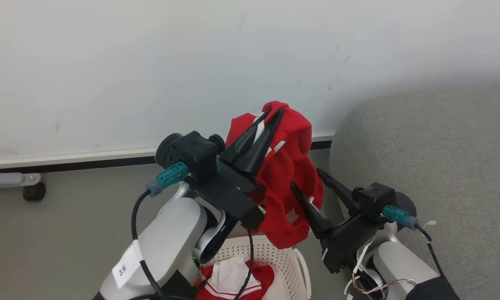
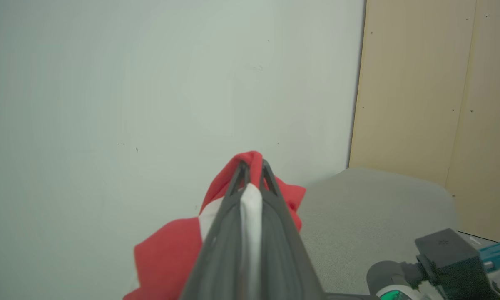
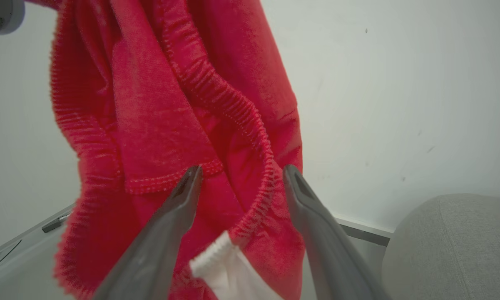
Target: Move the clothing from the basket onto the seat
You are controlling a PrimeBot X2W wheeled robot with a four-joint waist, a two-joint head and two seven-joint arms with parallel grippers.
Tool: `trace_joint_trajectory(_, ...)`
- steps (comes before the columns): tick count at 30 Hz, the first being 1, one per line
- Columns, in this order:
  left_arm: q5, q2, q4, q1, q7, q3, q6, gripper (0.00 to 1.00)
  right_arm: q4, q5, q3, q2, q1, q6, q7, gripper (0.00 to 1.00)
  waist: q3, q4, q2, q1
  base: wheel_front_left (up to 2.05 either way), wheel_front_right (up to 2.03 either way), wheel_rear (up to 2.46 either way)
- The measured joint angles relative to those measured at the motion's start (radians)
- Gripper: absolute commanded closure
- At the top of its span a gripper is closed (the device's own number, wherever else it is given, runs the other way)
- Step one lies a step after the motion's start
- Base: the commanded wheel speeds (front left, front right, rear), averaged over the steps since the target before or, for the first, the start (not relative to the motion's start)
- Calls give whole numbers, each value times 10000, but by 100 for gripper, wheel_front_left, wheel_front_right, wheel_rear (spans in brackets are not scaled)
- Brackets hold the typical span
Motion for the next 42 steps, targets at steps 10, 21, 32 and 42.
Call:
trace_joint_trajectory(10,-56,-163,-268,-6,134,-464,0,100,1091,535,1448,-493,-911,0,683,0,-34,686,1,0,0,0,0)
trace_joint_trajectory(21,-130,-199,-424,-36,265,-723,-2,100,2255,1340,2907,-420,-2119,0,972,0,12,1461,1,0,0,0,0)
trace_joint_trajectory(32,-153,-10,-474,13,268,-604,31,100,2915,2242,2982,-27,-2615,0,236,100,-1,1581,1,0,0,0,0)
trace_joint_trajectory(42,-224,470,-102,721,311,-474,261,100,2867,2594,1898,-267,-2735,0,-571,100,-13,1096,1,1,0,0,0)
